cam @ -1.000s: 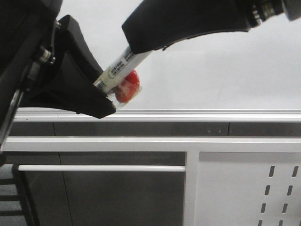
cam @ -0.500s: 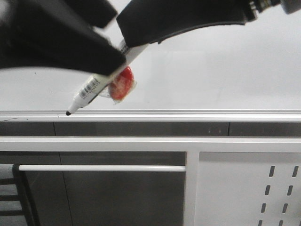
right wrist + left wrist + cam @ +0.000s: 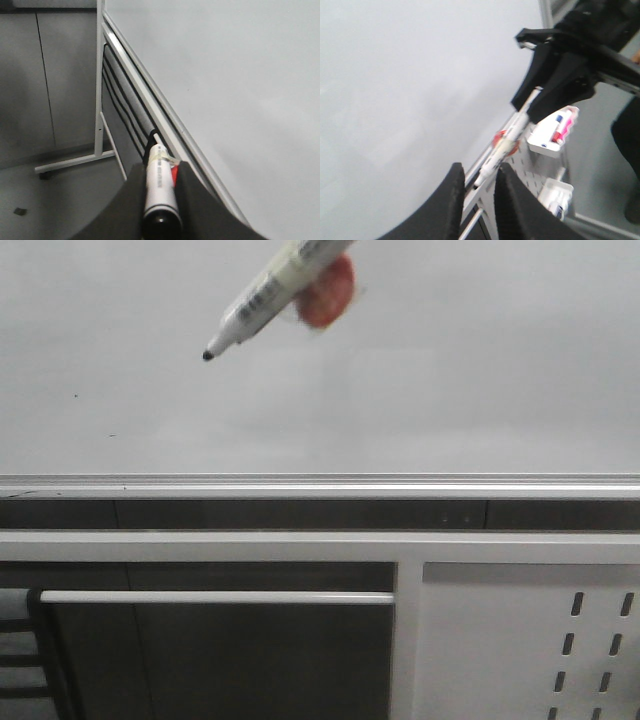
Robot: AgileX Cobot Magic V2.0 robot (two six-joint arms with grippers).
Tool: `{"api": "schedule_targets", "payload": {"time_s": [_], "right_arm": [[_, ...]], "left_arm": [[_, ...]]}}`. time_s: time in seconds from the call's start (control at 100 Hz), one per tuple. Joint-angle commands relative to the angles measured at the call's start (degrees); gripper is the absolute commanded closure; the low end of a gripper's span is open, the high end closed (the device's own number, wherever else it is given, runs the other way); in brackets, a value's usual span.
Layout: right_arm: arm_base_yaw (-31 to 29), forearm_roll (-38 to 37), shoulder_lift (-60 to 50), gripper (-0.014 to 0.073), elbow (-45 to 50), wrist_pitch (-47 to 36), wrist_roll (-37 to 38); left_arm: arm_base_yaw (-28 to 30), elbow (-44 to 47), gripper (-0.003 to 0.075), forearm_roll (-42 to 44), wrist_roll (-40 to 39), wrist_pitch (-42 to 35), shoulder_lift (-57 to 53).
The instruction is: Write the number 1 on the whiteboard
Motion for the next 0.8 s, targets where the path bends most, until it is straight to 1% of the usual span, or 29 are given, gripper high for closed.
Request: {"api": "schedule_targets", "payload": {"time_s": [0.0, 0.11, 0.24, 0.36, 0.44, 0.48, 0.53, 0.58, 0.69, 0.79], "right_arm": [[-0.44, -3.73, -2.82, 0.0652, -1.55, -2.74, -0.02], [-0.44, -7.43, -5.2, 0.0651, -0.09, -3.68, -0.02], [-0.44, -11.58, -6.97, 0.0651, 3.4, -6.12, -0.02], [-0.44, -14.5, -7.66, 0.0651, 8.18, -12.7, -0.02], [-0.44, -14.59, -7.75, 0.0651, 11.15, -20.4, -0.41], [-0.44, -14.59, -7.75, 0.0651, 12.25, -23.76, -0.41], [-0.44, -14.59, -7.75, 0.0651, 12.72, -25.84, -0.41], [-0.44, -14.59, -7.75, 0.0651, 12.72, -26.11, -0.41], [-0.44, -14.59, -7.75, 0.0651, 12.72, -26.11, -0.41], [-0.44, -14.59, -7.75, 0.0651, 12.72, -26.21, -0.41]], "left_arm": [[3.25, 2.27, 0.0638, 4.32, -8.02, -6.94, -5.37], [8.65, 7.09, 0.0638, 5.79, -13.3, -8.08, -11.74], [15.81, 11.14, 0.0638, 5.67, -14.69, -8.08, -17.02], [21.43, 12.95, 0.0637, 4.71, -14.69, -8.08, -20.31], [24.38, 13.63, 0.0638, 3.52, -14.69, -7.98, -21.86], [25.33, 14.01, 0.0638, 3.06, -14.69, -7.98, -22.49], [26.39, 14.42, 0.0644, 1.86, -14.69, -7.98, -22.96], [27.03, 15.01, 0.0663, 0.73, -14.69, -7.77, -23.2], [27.26, 15.89, 0.0731, -0.31, -14.69, -7.77, -23.33], [27.26, 16.39, 0.0738, -0.31, -14.69, -7.99, -23.33]]}}
